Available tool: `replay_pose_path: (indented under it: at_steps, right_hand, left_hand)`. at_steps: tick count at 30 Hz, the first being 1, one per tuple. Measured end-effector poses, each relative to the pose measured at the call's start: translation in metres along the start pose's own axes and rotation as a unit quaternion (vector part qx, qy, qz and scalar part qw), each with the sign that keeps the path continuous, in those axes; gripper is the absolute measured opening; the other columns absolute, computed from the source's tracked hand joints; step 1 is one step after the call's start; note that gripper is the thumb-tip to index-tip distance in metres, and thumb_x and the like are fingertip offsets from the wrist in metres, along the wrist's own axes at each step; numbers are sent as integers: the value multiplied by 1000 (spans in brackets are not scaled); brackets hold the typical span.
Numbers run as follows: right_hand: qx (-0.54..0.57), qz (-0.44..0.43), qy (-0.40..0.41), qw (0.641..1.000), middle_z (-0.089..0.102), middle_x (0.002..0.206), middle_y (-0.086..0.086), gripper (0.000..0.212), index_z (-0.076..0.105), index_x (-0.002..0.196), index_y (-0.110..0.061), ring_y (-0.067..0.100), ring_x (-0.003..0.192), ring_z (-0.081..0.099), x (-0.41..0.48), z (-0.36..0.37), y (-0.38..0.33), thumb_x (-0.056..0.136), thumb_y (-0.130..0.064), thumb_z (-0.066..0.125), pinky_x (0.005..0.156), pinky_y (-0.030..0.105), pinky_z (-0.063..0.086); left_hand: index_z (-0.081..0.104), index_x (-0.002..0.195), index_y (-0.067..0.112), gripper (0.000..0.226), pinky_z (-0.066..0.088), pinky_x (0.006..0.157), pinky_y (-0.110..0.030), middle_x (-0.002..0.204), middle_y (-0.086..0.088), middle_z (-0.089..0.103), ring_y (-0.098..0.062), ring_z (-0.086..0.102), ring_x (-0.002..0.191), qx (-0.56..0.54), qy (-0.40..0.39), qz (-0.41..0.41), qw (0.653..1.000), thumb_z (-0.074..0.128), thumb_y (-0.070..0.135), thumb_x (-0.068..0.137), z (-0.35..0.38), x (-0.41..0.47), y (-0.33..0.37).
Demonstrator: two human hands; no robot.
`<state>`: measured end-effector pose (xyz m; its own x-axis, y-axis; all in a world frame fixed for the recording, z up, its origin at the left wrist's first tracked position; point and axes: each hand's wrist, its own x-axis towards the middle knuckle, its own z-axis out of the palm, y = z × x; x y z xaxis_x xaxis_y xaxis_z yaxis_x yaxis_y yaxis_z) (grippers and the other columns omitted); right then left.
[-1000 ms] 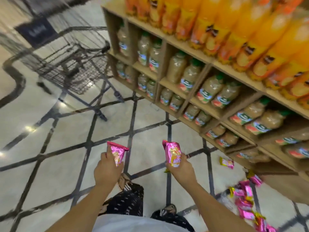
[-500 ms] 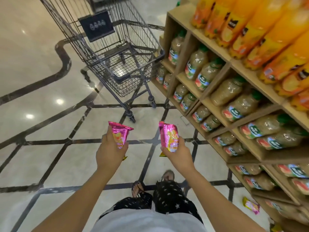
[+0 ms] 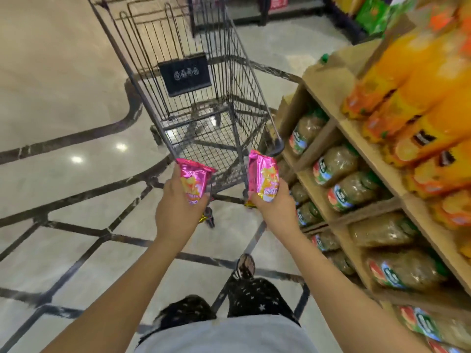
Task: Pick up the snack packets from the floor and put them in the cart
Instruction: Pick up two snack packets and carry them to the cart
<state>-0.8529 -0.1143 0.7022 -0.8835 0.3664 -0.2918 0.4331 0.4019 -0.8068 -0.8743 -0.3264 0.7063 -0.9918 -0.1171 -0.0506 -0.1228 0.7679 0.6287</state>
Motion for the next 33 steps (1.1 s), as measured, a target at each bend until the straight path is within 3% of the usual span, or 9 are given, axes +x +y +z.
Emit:
replay_pose_path:
  at_steps: [4,8,11,17,22,24,28,33]
  right_hand:
    - [-35,-19,-12,999,60,112,3,72,38,140,-17,22,98,60,64,-2,-33,82,-42,73,79,32,49]
    - [-73,-27,-22,997,56,103,-3,78,35,141,-16,18,91,59,120,14,-58,81,-45,74,77,30,51]
    - [-85,4,-37,996,59,108,4,75,37,137,-13,25,98,60,163,40,-70,80,-45,74,82,37,53]
    - [-131,103,-55,985,61,113,15,74,36,135,-6,34,102,60,239,102,-81,83,-45,72,83,39,51]
    - [-167,210,-75,960,58,121,20,82,29,140,0,37,109,58,278,159,-70,85,-49,67,85,42,51]
    - [-176,241,-83,951,58,120,19,83,29,139,-1,38,106,59,287,181,-63,85,-52,64,85,44,53]
    - [-188,271,-78,941,53,132,19,92,17,150,-4,38,120,53,297,208,-58,88,-53,61,93,43,47]
    - [-274,262,-46,924,41,142,24,102,23,148,-2,40,132,39,284,204,-61,81,-72,55,105,46,38]
  left_hand:
    - [23,152,24,85,45,78,-31,136,-3,50,-22,54,117,0,9,-3,1000,68,48,83,9,55,23]
    - [21,152,23,87,49,82,-36,135,-6,50,-25,54,115,24,11,-11,1000,68,49,84,12,113,30]
    - [19,153,20,89,52,84,-40,135,-9,49,-27,55,115,36,-11,-16,999,67,48,85,18,172,23]
    - [16,155,13,90,50,86,-42,142,-15,43,-34,55,118,106,-112,-8,988,65,46,86,42,296,-2]
    - [6,156,10,93,49,89,-42,152,-19,31,-36,56,118,180,-212,-29,960,63,44,91,66,371,-26]
    - [3,155,9,95,48,90,-41,150,-21,34,-36,55,119,202,-234,-31,951,63,44,90,82,392,-35]
    - [4,155,10,96,47,92,-44,145,-20,41,-37,53,121,217,-275,-7,937,64,45,89,109,415,-42]
    - [-3,156,14,108,38,109,-48,157,-21,23,-40,35,138,249,-330,18,910,66,56,84,112,417,-48]
